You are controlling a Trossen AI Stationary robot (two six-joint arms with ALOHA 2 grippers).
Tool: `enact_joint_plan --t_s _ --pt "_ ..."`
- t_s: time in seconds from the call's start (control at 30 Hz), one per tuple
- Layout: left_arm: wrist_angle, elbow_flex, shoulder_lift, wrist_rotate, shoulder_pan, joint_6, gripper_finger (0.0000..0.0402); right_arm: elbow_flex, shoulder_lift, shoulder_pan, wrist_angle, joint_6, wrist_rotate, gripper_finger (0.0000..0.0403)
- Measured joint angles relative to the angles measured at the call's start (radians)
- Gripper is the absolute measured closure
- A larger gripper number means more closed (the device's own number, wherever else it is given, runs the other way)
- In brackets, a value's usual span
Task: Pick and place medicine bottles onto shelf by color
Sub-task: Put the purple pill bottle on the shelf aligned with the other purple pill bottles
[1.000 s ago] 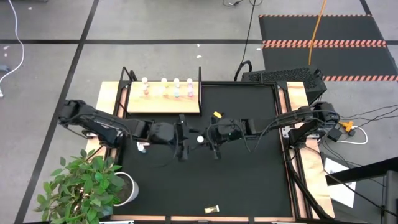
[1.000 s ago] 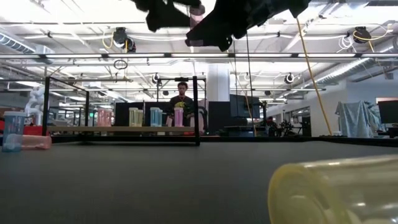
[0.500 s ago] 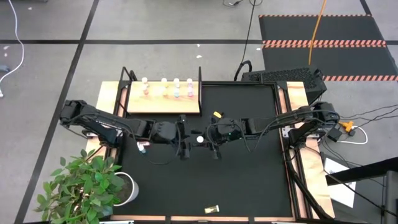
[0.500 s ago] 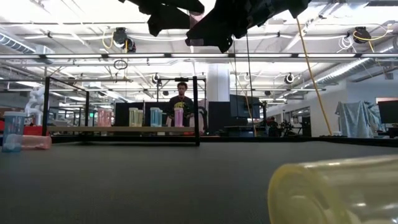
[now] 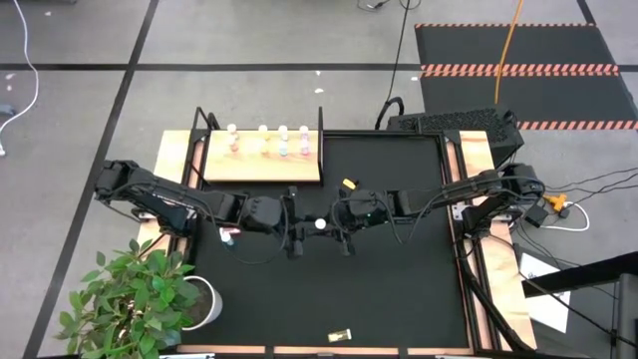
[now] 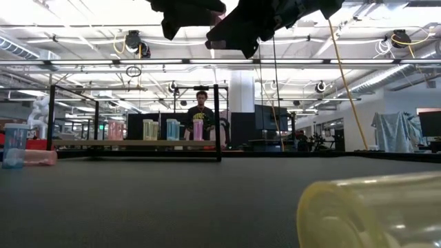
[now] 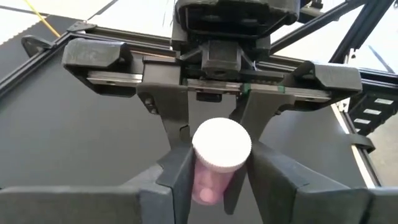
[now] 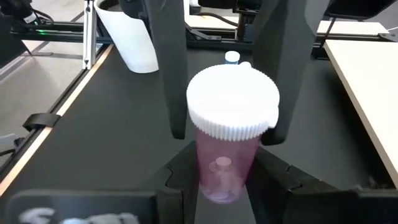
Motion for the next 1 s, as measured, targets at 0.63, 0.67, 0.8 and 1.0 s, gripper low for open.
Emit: enact_joint_plan --t_s 0.63,0.67,0.8,1.0 --pt "0.048 0.0 0.0 0.0 -0.014 0.053 0.0164 0.0 0.001 0.001 -0.005 0.007 -0.004 0.03" --pt "0.051 0.0 0.0 0.0 -0.014 0.053 0.0175 0.0 0.001 0.001 -0.005 0.007 -0.004 0.03" --pt "0.052 0.0 0.0 0.0 -0.013 0.052 0.0225 0.0 0.001 0.001 -0.005 0.007 -0.004 0.03" --pt "0.043 0.0 0.0 -0.001 -0.013 0.044 0.0284 0.0 0.001 0.002 -0.007 0.007 -0.008 0.03"
